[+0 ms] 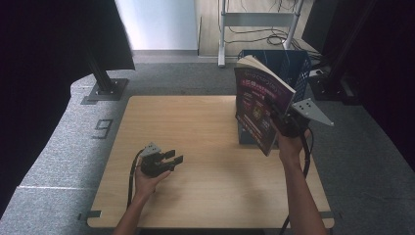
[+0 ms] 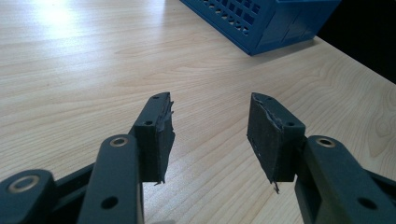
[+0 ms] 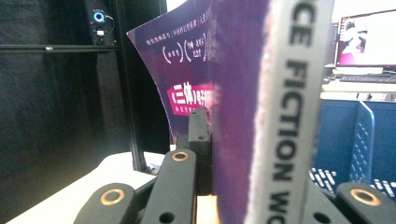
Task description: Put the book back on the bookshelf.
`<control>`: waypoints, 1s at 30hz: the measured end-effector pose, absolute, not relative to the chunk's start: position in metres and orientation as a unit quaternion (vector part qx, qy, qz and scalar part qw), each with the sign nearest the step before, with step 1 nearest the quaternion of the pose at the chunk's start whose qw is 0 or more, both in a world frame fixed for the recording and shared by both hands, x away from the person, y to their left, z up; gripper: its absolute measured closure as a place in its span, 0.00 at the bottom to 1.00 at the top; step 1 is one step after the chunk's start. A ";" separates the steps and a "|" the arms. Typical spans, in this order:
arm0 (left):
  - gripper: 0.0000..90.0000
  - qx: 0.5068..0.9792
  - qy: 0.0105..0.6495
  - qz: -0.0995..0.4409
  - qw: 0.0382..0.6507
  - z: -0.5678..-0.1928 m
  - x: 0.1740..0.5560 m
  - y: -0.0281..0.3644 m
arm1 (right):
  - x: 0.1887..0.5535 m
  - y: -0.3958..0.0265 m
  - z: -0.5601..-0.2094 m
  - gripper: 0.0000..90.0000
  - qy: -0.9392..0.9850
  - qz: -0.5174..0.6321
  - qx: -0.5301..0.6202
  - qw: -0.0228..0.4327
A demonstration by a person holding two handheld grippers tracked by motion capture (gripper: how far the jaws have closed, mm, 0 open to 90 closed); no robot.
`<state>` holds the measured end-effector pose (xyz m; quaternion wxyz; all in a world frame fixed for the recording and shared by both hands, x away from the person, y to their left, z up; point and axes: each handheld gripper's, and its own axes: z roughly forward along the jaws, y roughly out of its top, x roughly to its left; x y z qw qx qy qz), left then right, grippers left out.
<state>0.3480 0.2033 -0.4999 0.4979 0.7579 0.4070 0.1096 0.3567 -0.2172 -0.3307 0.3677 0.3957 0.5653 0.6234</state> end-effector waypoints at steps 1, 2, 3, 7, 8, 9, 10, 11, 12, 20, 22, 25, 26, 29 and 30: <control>0.56 0.758 0.407 0.110 0.498 -0.500 0.348 0.203 | 0.357 -0.217 -0.331 0.91 0.565 0.623 0.396 0.368; 0.56 0.758 0.407 0.110 0.498 -0.500 0.348 0.203 | 0.357 -0.218 -0.331 0.91 0.566 0.622 0.396 0.369; 0.56 0.758 0.407 0.110 0.498 -0.500 0.348 0.204 | 0.359 -0.219 -0.331 0.91 0.565 0.618 0.399 0.372; 0.56 0.758 0.407 0.109 0.498 -0.500 0.348 0.204 | 0.363 -0.221 -0.331 0.91 0.560 0.618 0.406 0.374; 0.56 0.758 0.407 0.109 0.498 -0.500 0.348 0.203 | 0.364 -0.222 -0.331 0.91 0.559 0.617 0.407 0.375; 0.56 0.759 0.406 0.109 0.497 -0.500 0.348 0.203 | 0.364 -0.222 -0.331 0.91 0.559 0.617 0.407 0.375; 0.56 0.759 0.406 0.108 0.497 -0.500 0.348 0.203 | 0.366 -0.223 -0.331 0.91 0.558 0.615 0.410 0.378; 0.56 0.759 0.406 0.108 0.497 -0.500 0.348 0.203 | 0.366 -0.223 -0.331 0.91 0.558 0.615 0.410 0.378; 0.56 0.759 0.406 0.108 0.497 -0.500 0.348 0.203 | 0.367 -0.223 -0.331 0.91 0.557 0.613 0.412 0.379; 0.56 0.760 0.405 0.107 0.497 -0.500 0.348 0.203 | 0.378 -0.228 -0.332 0.91 0.552 0.603 0.425 0.389; 0.56 0.759 0.405 0.108 0.498 -0.500 0.347 0.203 | 0.380 -0.228 -0.332 0.91 0.551 0.602 0.428 0.389; 0.56 0.759 0.406 0.109 0.498 -0.499 0.347 0.203 | 0.384 -0.228 -0.332 0.91 0.550 0.600 0.431 0.391; 0.56 0.760 0.405 0.109 0.496 -0.500 0.348 0.204 | 0.384 -0.228 -0.332 0.91 0.550 0.600 0.431 0.391; 0.56 0.761 0.404 0.108 0.496 -0.500 0.348 0.203 | 0.388 -0.227 -0.333 0.91 0.550 0.596 0.433 0.393; 0.56 0.761 0.404 0.108 0.496 -0.500 0.348 0.203 | 0.389 -0.227 -0.333 0.91 0.550 0.595 0.434 0.394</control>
